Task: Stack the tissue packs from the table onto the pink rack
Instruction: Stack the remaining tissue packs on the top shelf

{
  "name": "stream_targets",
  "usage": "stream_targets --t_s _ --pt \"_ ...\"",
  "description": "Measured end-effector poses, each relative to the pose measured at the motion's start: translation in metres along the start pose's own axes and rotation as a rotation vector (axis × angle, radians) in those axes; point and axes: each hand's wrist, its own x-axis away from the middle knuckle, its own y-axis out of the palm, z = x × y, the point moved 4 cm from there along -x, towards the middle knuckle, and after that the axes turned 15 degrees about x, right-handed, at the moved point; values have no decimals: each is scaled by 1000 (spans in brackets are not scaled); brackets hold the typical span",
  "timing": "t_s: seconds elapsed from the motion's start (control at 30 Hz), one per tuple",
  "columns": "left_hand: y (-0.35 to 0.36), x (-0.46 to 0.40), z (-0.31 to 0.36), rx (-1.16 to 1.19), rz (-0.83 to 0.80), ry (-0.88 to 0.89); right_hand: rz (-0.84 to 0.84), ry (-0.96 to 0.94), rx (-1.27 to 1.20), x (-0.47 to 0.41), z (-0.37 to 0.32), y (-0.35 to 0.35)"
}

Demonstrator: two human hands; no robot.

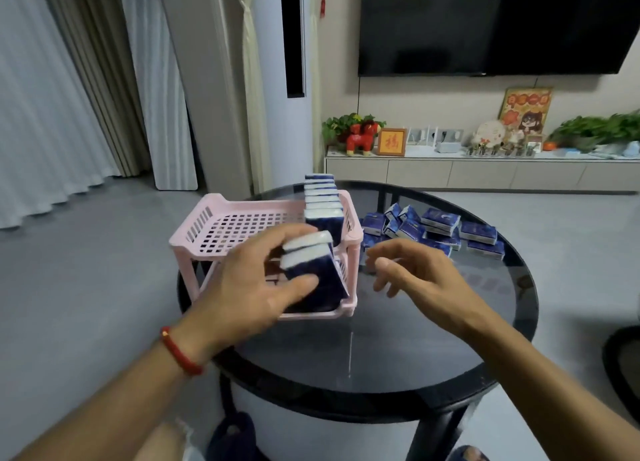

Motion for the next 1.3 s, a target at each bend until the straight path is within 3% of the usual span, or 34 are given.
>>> stream_targets --t_s 0.07,0.2,0.4,0.67,0.97,1.3 --pt "-35 -12 11 64 92 -18 35 18 20 -8 0 4" --pt "-83 -66 1 -143 209 -88 96 66 50 -18 5 9" --pt "-59 -133 -47 -168 59 -322 169 197 154 -26 38 8" --pt "-46 -165 -86 -202 84 -324 41 256 337 -30 85 19" --pt "-48 -165 -96 -308 -27 -281 -106 261 409 -34 96 32" --pt "-53 -166 -100 -244 -108 -344 -139 316 464 -36 127 31"
